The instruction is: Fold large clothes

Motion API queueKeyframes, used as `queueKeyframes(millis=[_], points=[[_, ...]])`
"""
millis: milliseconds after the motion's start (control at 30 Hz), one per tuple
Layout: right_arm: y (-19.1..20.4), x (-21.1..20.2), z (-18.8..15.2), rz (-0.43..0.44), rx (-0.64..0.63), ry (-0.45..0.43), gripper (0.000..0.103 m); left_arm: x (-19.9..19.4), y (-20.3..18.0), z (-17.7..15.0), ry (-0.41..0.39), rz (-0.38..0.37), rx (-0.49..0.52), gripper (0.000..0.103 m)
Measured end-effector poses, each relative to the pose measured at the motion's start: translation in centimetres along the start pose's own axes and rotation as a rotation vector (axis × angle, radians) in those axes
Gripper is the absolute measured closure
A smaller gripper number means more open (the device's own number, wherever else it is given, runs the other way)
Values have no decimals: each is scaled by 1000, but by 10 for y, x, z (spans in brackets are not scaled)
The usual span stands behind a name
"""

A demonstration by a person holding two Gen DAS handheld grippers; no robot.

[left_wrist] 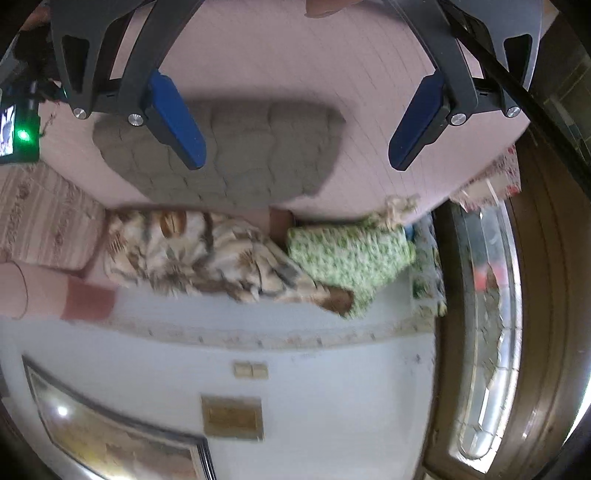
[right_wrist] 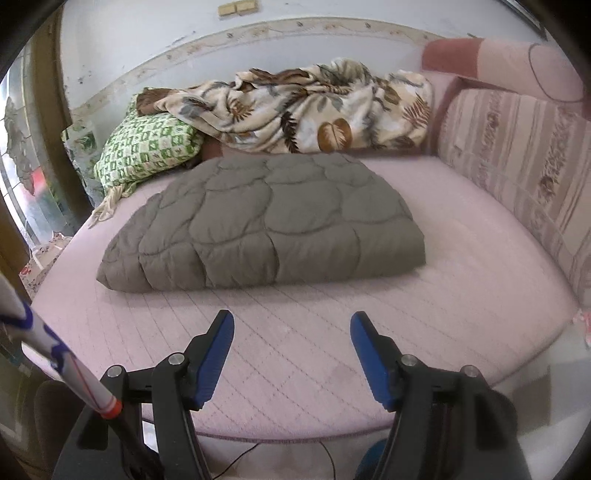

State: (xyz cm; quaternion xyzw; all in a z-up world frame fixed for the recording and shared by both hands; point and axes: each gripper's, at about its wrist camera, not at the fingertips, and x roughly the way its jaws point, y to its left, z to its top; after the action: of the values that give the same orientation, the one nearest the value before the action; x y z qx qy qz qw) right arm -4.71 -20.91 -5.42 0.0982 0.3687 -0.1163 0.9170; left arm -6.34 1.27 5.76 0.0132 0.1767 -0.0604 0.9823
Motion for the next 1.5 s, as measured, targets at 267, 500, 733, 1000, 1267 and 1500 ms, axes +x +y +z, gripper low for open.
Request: queueKeyframes(millis=[267, 500, 733, 1000, 1267, 1500], points=[[-4, -1, -15, -38, -17, 24, 30, 3, -11, -14, 71, -56, -18, 4], [2, 7, -24, -49, -45, 58, 30, 26, -17, -29, 191, -52, -10, 4], [6, 17, -25, -70, -72, 70, 28, 45, -22, -39, 247, -53, 3, 4], [7, 35, -29, -83, -79, 111, 28, 68, -24, -55, 319, -36, 19, 4], [11, 50, -33, -90, -93, 147, 28, 89, -24, -68, 388, -60, 19, 4], [13, 60, -35, -101, -105, 166, 28, 100, -24, -77, 426, -51, 15, 4]])
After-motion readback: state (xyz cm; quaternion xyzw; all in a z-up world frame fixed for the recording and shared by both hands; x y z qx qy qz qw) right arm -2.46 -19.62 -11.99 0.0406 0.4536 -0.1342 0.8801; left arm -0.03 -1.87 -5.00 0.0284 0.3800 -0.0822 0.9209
